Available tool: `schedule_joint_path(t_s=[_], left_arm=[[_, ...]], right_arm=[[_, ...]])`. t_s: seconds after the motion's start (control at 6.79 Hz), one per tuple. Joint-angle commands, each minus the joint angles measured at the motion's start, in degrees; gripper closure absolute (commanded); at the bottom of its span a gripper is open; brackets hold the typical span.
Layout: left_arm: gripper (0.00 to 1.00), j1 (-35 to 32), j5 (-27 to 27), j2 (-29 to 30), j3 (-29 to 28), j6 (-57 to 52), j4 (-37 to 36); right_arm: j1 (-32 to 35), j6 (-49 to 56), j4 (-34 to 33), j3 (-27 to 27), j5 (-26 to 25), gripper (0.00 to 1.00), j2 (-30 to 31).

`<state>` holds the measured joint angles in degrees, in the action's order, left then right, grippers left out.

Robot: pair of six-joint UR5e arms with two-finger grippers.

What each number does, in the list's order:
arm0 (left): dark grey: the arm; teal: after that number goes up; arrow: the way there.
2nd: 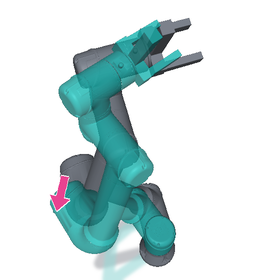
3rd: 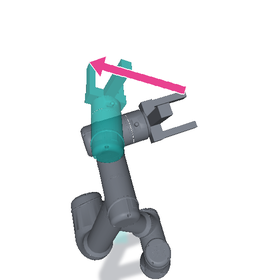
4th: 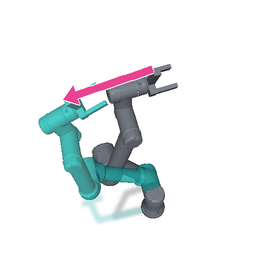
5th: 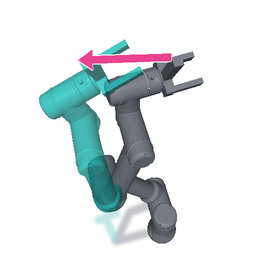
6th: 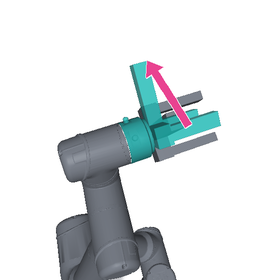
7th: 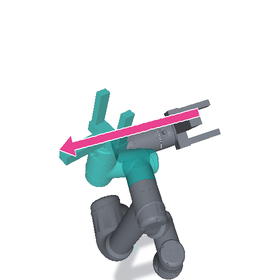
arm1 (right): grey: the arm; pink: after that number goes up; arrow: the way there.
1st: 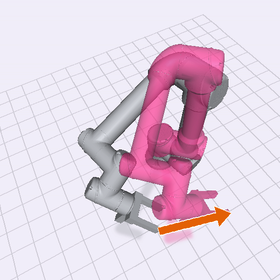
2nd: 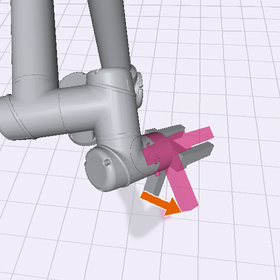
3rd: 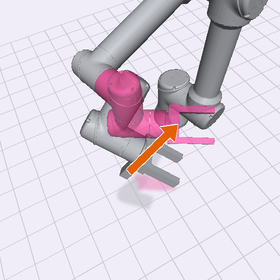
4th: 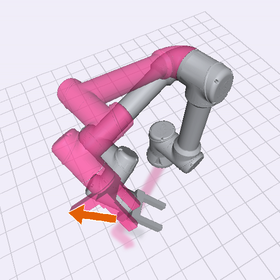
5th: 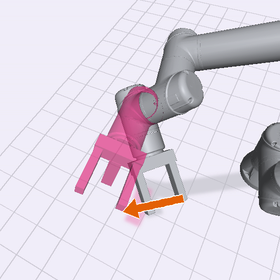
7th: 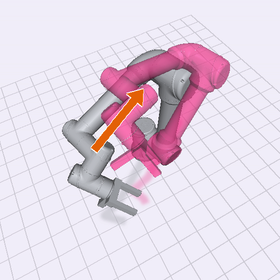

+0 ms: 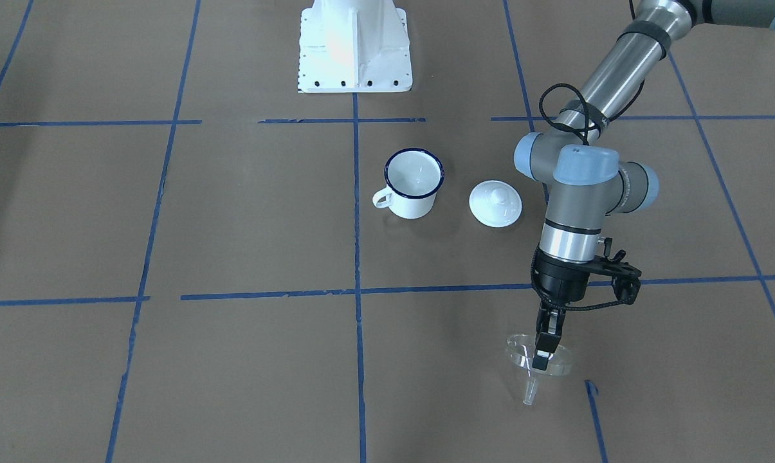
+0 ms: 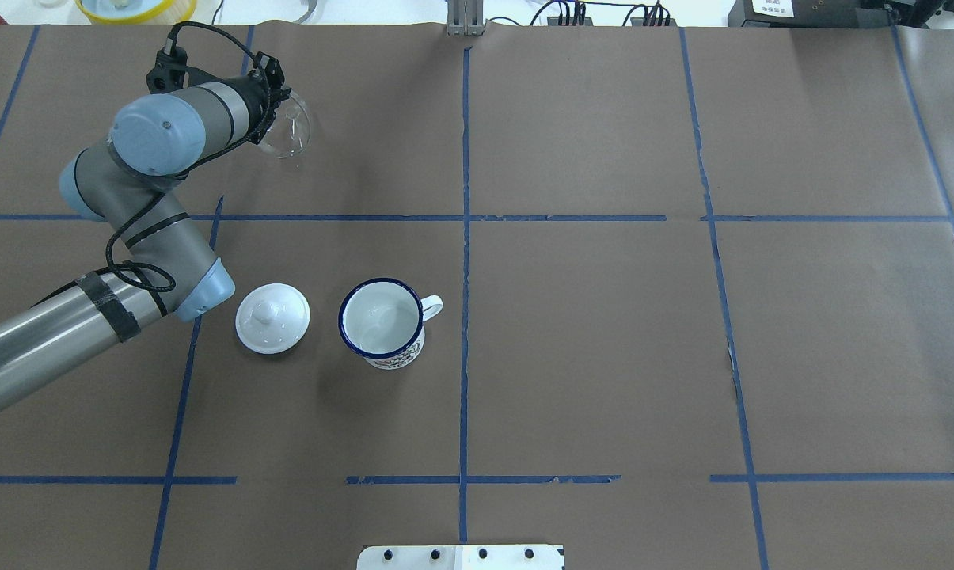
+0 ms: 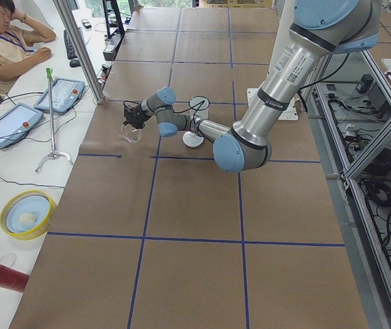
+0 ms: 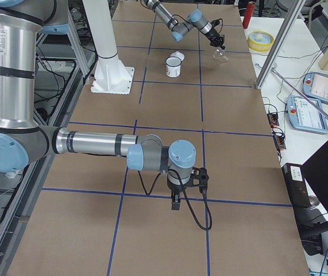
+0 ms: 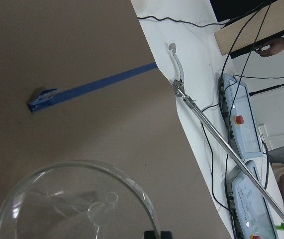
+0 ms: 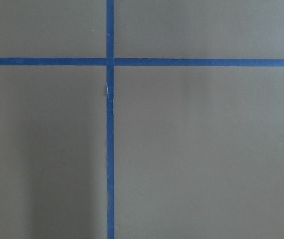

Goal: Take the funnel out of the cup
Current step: 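Carry the funnel farther from the robot and set it on the table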

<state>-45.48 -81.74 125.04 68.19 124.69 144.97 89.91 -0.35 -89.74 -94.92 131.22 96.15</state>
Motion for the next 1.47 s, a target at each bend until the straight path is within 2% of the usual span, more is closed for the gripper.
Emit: schedule_joint_path(t_s=[0.0,0.29,0.44,0.74,0.88,1.18,1.33], left_arm=[[0.01,0.31,0.09,-0.06,0.10,-0.76,-0.12],[0.00,0.13,-0.26,-0.32,4.12,-9.85,-0.91],[0.00,-0.22,-2.00,-0.84,8.67,-17.65,-5.88],[0.00,-1.18,-13.30,-2.07,20.35,-33.91,-20.26],[0.00,-1.79,-18.67,-3.47,28.41,-40.08,-30.52],[0.00,-1.80,-23.53,-3.75,33.84,-48.12,-31.33],[0.00,-2.58,-28.51,-4.97,36.03,-48.66,-33.59]], right_arm=[[0.00,0.00,0.00,0.00,0.00,0.00,0.00],[0.00,0.00,0.00,0.00,0.00,0.00,0.00],[0.00,0.00,0.00,0.00,0.00,0.00,0.00],[0.00,0.00,0.00,0.00,0.00,0.00,0.00],[0.00,0.00,0.00,0.00,0.00,0.00,0.00],[0.00,0.00,0.00,0.00,0.00,0.00,0.00],[0.00,0.00,0.00,0.00,0.00,0.00,0.00]])
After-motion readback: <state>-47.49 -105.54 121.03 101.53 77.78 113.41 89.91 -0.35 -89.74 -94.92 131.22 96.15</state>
